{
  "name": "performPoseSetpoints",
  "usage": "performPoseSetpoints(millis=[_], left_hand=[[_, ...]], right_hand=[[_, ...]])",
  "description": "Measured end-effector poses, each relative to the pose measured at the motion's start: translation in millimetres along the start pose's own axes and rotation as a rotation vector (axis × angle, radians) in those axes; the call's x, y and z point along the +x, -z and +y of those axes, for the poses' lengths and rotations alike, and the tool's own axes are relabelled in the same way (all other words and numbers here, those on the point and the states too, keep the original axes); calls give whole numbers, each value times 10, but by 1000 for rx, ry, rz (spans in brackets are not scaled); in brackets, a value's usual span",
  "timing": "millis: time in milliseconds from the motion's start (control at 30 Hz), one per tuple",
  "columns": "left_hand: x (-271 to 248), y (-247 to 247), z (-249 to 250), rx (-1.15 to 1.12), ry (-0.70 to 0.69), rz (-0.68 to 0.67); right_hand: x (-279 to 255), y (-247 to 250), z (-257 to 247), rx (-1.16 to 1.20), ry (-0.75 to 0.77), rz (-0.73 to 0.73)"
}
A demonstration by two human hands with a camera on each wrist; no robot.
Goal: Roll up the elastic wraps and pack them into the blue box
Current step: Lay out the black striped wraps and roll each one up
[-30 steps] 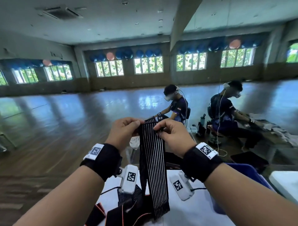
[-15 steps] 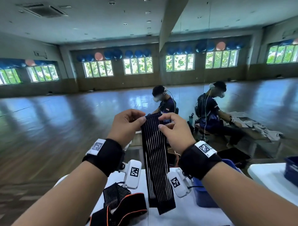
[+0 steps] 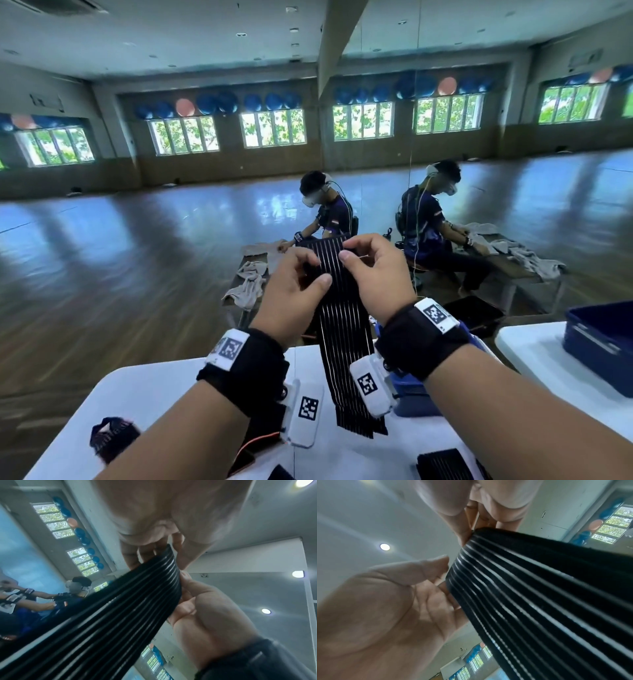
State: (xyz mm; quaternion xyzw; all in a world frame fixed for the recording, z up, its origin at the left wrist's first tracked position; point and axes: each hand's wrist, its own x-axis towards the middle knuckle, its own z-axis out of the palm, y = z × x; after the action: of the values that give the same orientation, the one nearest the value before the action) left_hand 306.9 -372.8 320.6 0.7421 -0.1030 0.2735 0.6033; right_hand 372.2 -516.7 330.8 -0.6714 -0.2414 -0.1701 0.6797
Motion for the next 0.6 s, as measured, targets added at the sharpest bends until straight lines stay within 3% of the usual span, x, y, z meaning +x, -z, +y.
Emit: performPoseSetpoints(millis=[233, 367, 433, 600], left_hand=[[-14, -282, -235, -183, 223, 105], [87, -312, -435, -261, 345, 173], [135, -304, -608, -268, 395, 185], [168, -256, -1231, -158, 521, 202]], right_hand=[[-199, 49, 209, -76, -60, -7], [-607, 153, 573, -191, -170, -229], [-977, 219, 844, -231, -294, -365], [-2012, 420, 1421, -250, -593, -550]])
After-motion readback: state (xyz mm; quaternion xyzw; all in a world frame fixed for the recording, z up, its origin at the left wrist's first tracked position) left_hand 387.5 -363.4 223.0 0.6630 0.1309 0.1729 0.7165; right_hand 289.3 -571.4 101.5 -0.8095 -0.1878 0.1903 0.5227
